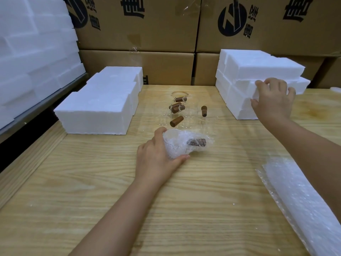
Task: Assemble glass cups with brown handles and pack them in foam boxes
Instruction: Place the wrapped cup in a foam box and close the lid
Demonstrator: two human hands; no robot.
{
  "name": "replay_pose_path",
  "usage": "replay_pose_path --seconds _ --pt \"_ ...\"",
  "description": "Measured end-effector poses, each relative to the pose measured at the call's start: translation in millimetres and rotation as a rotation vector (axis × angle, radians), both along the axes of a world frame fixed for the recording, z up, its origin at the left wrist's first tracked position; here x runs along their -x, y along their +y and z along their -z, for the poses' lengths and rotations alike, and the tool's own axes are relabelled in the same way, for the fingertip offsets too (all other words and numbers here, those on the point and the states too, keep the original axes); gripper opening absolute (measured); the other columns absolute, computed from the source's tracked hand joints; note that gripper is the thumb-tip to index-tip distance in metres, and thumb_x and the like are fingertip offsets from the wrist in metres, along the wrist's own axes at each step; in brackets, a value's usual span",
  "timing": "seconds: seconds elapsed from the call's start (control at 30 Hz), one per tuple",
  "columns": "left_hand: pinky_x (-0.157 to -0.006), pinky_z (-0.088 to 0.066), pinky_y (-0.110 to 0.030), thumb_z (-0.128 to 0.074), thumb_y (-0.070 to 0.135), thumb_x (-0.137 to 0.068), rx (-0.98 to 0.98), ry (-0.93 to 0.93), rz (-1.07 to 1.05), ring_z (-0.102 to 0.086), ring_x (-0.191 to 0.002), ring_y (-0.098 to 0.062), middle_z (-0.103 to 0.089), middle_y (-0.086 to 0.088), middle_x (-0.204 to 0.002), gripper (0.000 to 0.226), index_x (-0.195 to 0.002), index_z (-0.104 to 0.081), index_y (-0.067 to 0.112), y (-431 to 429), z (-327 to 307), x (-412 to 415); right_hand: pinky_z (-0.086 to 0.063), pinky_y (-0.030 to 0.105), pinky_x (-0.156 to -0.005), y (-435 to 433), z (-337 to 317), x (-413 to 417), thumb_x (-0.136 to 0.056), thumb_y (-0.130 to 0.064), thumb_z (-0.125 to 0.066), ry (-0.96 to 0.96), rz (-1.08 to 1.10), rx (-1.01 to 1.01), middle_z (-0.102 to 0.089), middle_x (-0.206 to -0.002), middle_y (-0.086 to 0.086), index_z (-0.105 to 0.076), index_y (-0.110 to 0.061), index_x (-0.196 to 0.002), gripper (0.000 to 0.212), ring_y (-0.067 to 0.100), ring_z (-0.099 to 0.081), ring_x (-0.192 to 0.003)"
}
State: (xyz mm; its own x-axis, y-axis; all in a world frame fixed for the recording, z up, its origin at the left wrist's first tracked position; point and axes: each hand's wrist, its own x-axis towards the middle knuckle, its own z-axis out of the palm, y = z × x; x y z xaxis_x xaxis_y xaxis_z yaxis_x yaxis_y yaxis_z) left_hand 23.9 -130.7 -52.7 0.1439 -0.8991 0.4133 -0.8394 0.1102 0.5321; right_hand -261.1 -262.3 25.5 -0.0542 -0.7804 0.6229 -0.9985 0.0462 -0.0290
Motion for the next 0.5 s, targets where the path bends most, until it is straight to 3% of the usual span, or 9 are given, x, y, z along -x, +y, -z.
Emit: replay_pose_path --seconds 0.3,0.5 --pt "-0.104 -0.025 -0.043 -0.066 0.044 -0.085 -0.018 0.094 -0.223 -0.037 -0.134 -0.025 -0.038 -0.006 -0.148 0.088 -0.151 -0.015 0.018 -3 0 -7 -0.023 0.053 -0.106 61 -10 -25 -0.089 -0.015 -0.057 0.043 -0.098 0.125 -0.043 -0.135 0.021 -0.047 -0.009 -0.135 0.048 0.037 -0.035 -0.130" --pt "-0.114 -0.018 -0.044 -0.071 0.035 -0.078 0.012 0.223 -0.259 -0.020 -0.142 -0.027 -0.023 -0.008 -0.155 0.094 -0.151 -0.014 0.019 6 -10 -7 -0.033 0.059 -0.101 129 6 -63 -0.080 -0.010 -0.065 0.057 -0.184 0.209 -0.054 -0.122 0.025 -0.058 -0.006 -0.125 0.046 0.043 -0.049 -0.118"
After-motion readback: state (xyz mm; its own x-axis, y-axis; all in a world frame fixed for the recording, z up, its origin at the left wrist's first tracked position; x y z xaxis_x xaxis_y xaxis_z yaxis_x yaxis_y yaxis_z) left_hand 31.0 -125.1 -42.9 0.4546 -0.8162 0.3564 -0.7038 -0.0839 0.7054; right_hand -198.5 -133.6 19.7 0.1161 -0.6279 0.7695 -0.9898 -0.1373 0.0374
